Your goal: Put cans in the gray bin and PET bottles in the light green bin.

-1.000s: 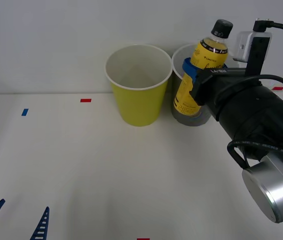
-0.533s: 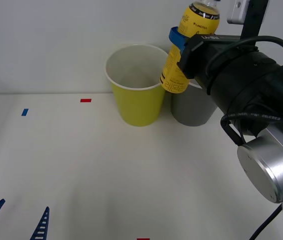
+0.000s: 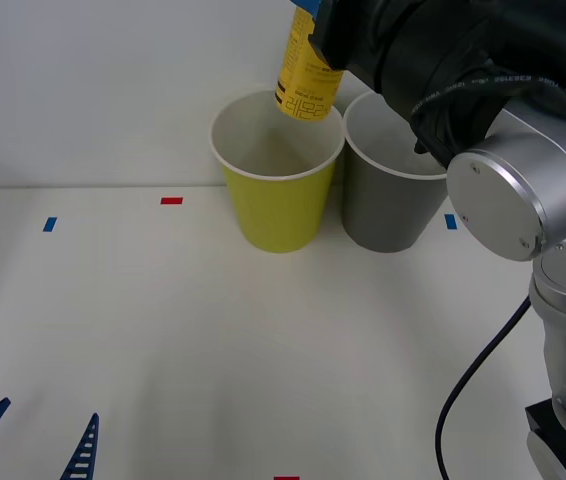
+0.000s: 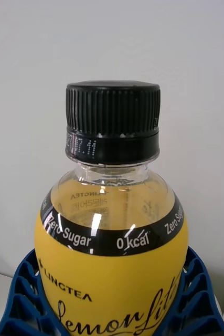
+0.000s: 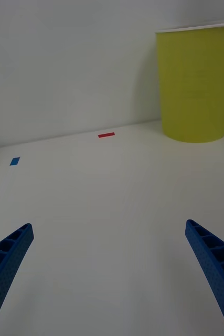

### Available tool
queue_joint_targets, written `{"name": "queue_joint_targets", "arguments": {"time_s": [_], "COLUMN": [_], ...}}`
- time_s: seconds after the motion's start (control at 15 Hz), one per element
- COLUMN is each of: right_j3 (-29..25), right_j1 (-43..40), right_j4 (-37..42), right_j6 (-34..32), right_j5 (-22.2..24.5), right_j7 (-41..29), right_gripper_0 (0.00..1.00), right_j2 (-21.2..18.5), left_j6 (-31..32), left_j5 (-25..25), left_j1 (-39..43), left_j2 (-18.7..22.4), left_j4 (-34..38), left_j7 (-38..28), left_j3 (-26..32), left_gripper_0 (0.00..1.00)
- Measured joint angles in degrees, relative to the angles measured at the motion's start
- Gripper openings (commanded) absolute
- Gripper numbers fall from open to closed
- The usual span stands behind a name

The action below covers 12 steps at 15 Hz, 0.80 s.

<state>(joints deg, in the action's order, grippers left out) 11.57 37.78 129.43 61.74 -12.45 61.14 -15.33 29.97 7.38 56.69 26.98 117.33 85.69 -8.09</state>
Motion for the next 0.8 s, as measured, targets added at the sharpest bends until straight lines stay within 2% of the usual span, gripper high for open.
{"name": "queue_joint_targets", "arguments": {"time_s": [0.47,0.8], "right_j3": [0.12,2.36], "right_j1": [6.87,9.89], "right_j4": [-18.49,-27.35], "right_j6": [-12.18,-16.52], "right_j5": [0.31,2.08], "right_j7": [1.3,1.88], "right_gripper_0": [0.0,0.0], "right_j2": [-0.25,0.28], "left_j6": [0.0,0.0], "left_j5": [0.0,0.0], "left_j1": [0.0,0.0], "left_j2": [0.0,0.0], "left_j4": [0.0,0.0], "left_j7": [0.0,0.0], "left_j3": [0.0,0.0], "left_gripper_0": [1.0,1.0]}}
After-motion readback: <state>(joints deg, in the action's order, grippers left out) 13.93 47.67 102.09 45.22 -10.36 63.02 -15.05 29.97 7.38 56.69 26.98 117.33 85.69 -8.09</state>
